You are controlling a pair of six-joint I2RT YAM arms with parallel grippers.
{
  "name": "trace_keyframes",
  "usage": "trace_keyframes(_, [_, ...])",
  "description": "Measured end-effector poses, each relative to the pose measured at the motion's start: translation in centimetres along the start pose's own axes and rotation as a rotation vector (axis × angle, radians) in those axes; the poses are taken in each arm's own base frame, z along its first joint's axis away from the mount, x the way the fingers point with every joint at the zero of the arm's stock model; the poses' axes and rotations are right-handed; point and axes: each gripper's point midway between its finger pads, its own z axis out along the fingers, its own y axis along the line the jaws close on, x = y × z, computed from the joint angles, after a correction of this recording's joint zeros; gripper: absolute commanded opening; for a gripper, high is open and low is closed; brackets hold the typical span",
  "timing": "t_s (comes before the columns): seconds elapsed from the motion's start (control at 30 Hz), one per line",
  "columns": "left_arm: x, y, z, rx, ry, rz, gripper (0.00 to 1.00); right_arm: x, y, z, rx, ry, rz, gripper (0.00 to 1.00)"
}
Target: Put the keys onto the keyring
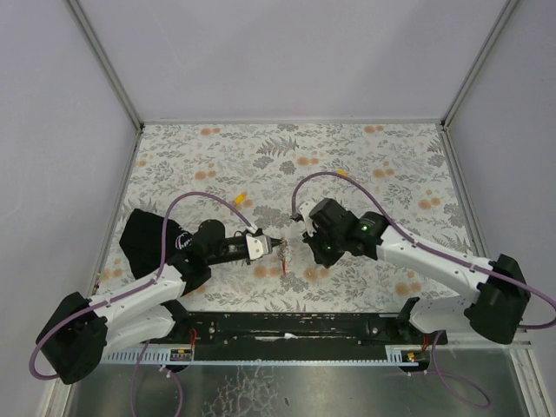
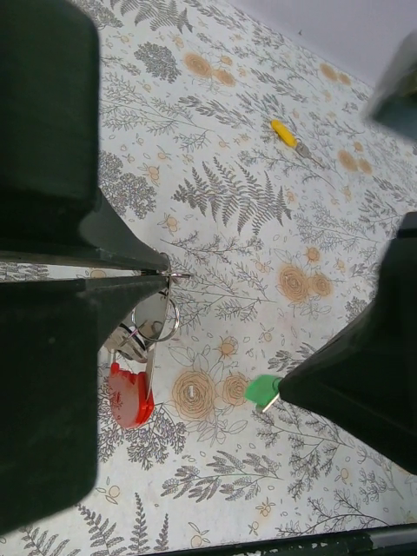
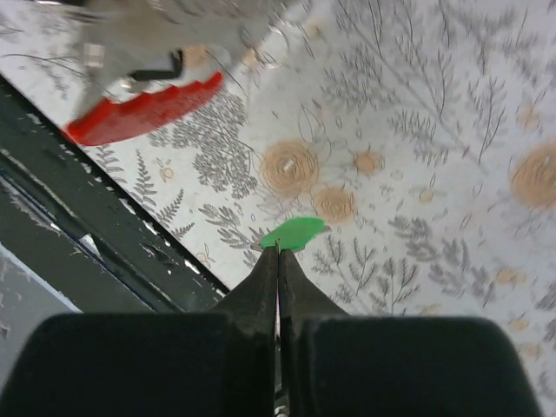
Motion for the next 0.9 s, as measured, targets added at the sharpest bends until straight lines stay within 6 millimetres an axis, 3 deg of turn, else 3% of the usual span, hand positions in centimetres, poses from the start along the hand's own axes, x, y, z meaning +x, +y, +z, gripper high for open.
trace_keyframes(0.27, [-0.1, 0.1, -0.1, -0.007, -0.001, 0.001, 0.00, 5.9, -1.9, 2.3, 0.147, 0.372, 0.174, 0.00])
trace_keyframes(0.33, [-0.2, 0.2, -0.1, -0.009, -0.002, 0.002, 0.00, 6.5, -2.5, 2.6, 0.160, 0.432, 0.198, 0.00])
trace_keyframes(0.47, [-0.3, 0.2, -0.2, -0.012, -0.005, 0.004, 0.00, 4.9, -4.5, 3.5, 0.184, 0.444, 0.229, 0.00])
trace_keyframes(0.67, [-0.2, 0.3, -0.2, -0.017, -0.001, 0.003, 0.00, 3.6, -7.4, 7.1, 0.201, 0.506, 0.220, 0.00])
trace_keyframes(0.77, [-0.2, 0.3, -0.2, -0.017, 0.000, 0.003, 0.00, 3.6, -8.5, 9.0, 0.200, 0.547, 0.207, 0.00])
trace_keyframes(0.9, [-0.2, 0.3, -0.2, -0.017, 0.000, 0.003, 0.00, 2.3, -9.2, 9.8, 0.198, 0.543, 0.190, 0.02])
